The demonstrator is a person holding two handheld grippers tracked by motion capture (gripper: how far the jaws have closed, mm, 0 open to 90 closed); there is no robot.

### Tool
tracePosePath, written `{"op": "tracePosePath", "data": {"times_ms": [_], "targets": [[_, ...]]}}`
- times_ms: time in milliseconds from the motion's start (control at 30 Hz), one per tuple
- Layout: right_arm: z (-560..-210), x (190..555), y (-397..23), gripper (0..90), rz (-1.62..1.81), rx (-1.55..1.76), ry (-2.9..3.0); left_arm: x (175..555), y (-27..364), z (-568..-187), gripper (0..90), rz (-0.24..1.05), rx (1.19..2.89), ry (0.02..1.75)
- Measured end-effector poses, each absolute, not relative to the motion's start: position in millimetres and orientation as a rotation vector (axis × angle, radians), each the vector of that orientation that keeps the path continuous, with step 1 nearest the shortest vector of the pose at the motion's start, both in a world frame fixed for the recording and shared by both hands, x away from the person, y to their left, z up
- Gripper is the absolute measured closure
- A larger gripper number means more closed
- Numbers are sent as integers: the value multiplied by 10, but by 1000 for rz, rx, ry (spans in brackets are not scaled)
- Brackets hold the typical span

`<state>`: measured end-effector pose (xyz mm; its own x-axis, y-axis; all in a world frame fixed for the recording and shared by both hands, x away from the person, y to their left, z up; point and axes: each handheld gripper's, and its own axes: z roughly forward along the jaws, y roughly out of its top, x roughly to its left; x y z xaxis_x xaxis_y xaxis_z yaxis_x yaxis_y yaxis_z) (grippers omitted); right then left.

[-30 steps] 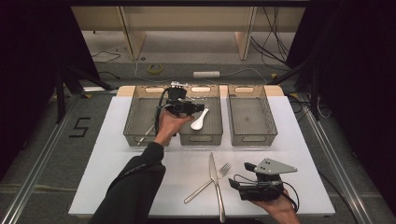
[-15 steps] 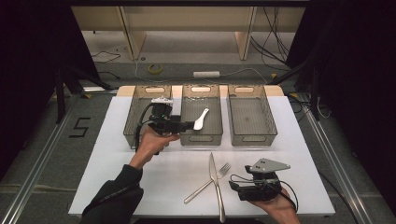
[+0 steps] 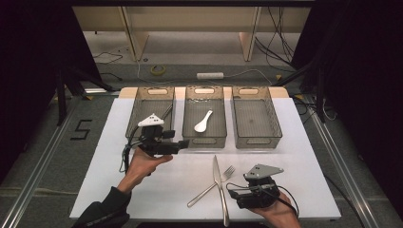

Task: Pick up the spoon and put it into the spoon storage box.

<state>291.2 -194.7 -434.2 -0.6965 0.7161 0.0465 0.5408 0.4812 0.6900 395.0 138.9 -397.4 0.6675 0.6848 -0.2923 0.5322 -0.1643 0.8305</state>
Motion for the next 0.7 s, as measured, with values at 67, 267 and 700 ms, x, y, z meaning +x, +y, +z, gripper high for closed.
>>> {"op": "tracePosePath", "data": {"times_ms": [67, 267, 700], "targets": [[-4349, 2908, -1921, 268, 1032, 1066, 2490, 3885, 1432, -4020, 223, 191, 1825, 959], [-4355, 2878, -1852, 341, 1070, 1006, 2527, 3734, 1532, -4070, 209, 192, 1789, 928], [-4383, 2867, -1801, 505, 1117, 941, 2577, 3564, 1573, -4113, 195, 209, 1812, 897]]}}
